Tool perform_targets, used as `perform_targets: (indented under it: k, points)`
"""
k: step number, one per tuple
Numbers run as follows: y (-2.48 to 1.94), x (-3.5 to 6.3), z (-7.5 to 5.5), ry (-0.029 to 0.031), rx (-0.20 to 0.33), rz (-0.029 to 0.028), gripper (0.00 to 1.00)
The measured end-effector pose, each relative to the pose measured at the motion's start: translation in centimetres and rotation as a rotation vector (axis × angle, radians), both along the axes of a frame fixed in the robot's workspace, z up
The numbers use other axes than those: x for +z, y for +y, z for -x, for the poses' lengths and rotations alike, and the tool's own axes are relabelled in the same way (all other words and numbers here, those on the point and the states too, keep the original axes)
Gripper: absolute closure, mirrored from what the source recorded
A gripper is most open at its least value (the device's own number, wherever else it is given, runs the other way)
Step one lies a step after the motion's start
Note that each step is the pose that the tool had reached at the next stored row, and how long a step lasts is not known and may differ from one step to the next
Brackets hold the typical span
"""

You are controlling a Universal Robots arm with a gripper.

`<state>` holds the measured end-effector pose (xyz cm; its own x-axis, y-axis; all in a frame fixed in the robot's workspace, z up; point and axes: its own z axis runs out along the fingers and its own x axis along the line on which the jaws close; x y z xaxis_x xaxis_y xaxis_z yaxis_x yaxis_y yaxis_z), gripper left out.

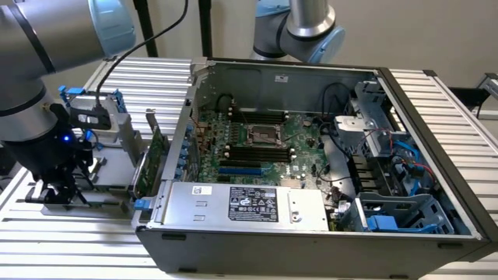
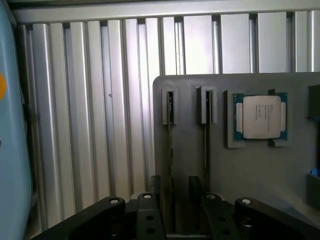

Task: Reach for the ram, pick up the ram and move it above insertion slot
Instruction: 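Pick up the ram and move it above insertion slot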

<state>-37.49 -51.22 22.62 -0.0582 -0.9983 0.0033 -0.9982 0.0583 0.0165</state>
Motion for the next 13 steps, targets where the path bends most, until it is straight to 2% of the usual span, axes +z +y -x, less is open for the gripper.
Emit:
perform_targets:
  k: [13]
  points:
    - [-0.05, -2.37, 0.3, 0.0000, 0.000, -0.0001, 0.64]
